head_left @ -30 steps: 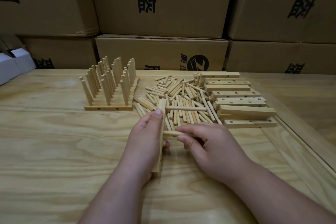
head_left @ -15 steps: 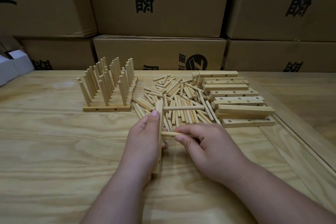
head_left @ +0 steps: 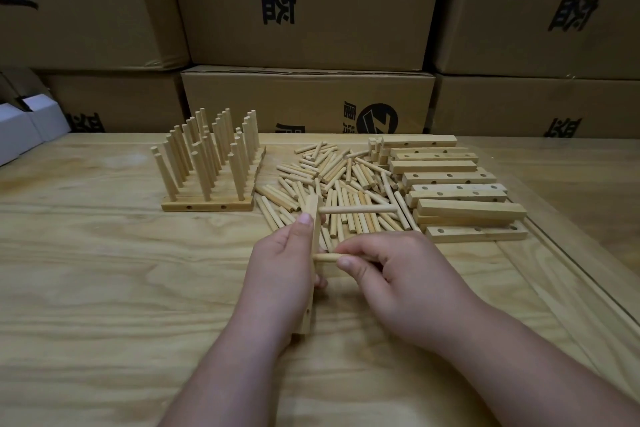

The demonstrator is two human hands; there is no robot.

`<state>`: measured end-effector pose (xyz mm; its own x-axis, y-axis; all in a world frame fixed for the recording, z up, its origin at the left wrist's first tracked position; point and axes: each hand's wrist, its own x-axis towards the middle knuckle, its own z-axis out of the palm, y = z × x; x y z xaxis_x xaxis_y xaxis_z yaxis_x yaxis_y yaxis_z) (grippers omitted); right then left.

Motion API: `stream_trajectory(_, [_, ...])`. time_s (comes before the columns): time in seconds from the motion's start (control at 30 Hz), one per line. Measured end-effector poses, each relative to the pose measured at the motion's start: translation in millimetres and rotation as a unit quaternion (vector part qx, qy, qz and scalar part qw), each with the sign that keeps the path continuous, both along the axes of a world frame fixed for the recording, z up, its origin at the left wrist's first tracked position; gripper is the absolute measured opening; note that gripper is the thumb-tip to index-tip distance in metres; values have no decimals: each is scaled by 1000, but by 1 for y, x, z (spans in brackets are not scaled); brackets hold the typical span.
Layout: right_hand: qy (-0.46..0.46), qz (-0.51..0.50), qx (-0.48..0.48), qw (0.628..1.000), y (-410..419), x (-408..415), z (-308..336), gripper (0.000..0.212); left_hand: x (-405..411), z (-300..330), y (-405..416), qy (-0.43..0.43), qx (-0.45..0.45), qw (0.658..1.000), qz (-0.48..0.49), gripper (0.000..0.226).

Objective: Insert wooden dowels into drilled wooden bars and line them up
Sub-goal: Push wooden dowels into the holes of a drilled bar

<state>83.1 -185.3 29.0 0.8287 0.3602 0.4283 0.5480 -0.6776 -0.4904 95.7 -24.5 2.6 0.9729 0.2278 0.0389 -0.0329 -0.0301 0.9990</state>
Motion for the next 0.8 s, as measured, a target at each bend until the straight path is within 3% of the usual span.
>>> stream_trajectory(0.3, [103, 1, 81, 991, -2, 6, -10, 13, -1, 4, 1, 8, -28, 1000, 1, 44])
stream_trajectory(0.57, [267, 13, 213, 940, -2, 5, -8, 16, -4, 3, 1, -13, -19, 1000, -6, 47])
stream_trajectory(0.67, [260, 8, 202, 944, -1, 4, -7, 16, -4, 4, 1, -9, -27, 1000, -5, 47])
stream_trajectory(0.8, [143, -32, 88, 985, 5, -1, -3, 12, -3, 3, -2, -15, -10, 1000, 22, 46])
